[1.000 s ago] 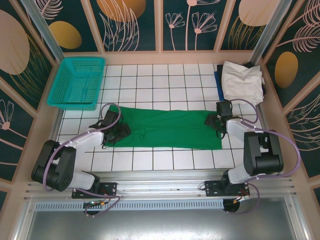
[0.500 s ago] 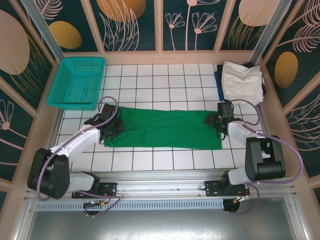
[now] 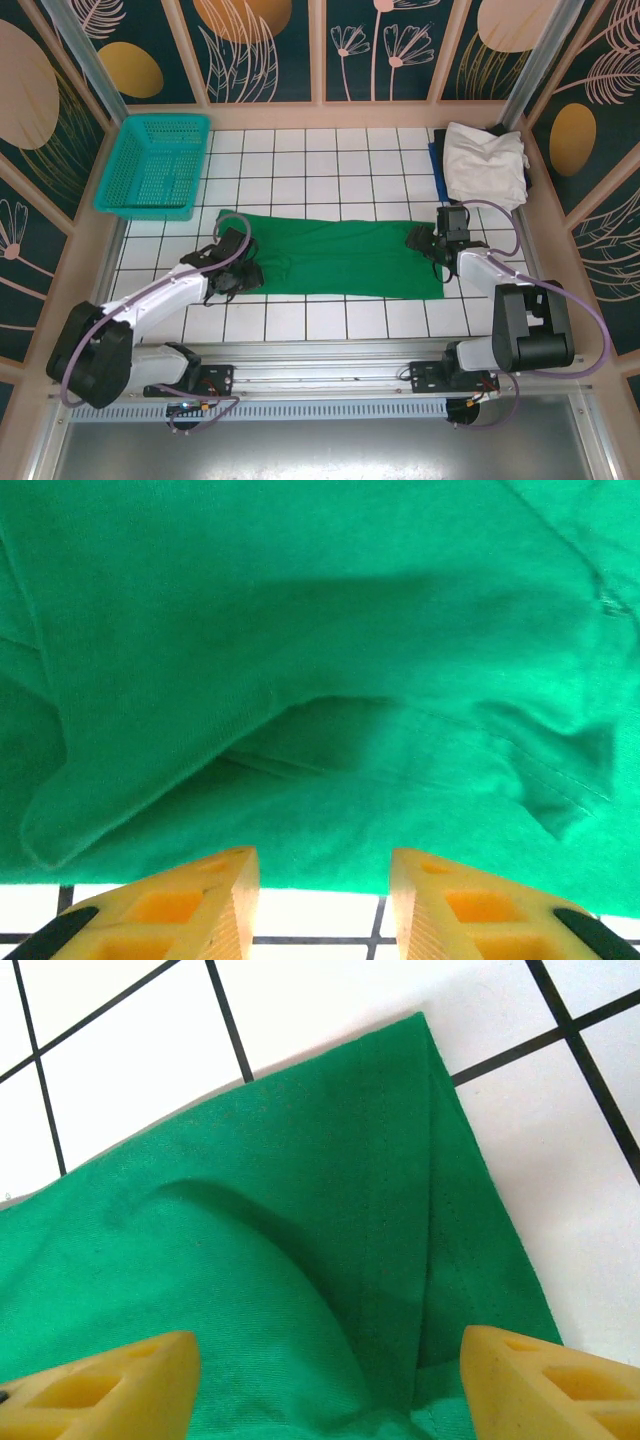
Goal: Fold and stack the t-shirts
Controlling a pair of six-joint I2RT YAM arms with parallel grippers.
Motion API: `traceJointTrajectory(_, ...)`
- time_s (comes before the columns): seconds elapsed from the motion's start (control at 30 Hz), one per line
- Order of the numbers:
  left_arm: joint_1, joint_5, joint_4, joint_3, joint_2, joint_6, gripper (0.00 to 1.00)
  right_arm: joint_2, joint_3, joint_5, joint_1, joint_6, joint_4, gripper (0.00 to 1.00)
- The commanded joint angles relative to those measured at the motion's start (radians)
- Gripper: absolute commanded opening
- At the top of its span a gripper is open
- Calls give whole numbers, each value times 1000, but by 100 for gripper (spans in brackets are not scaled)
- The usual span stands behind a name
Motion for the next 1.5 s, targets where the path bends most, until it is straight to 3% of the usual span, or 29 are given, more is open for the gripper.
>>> traceJointTrajectory(0.0,1,-47,18,67,72,8,39,-23,-12,-10,0,2,15,69)
traceJointTrajectory(0.37,1,-131,-5,160,241,53,35,-51,-31,-1,-3,-4,7,69)
traceJointTrajectory(0.53,1,-134,-33,182,239,64,5,-61,-32,7,-2,-4,2,69)
traceJointTrajectory(0.6,1,-138,-52,194,220,68,0,-66,-33,6,-3,-4,3,69)
traceJointTrajectory(0.83,1,-113,-153,234,136,94,0,-73,-35,1,-2,-5,-3,69)
traceJointTrajectory(1.27,-2,159,-210,164,105,176,0,-93,-56,-16,0,-3,16,70)
traceJointTrajectory(1.4,0,107,-214,151,127,166,33,-105,-62,-26,2,-5,20,70)
traceJointTrajectory(1.47,0,75,-217,172,123,157,39,-118,-52,-26,13,-4,16,70)
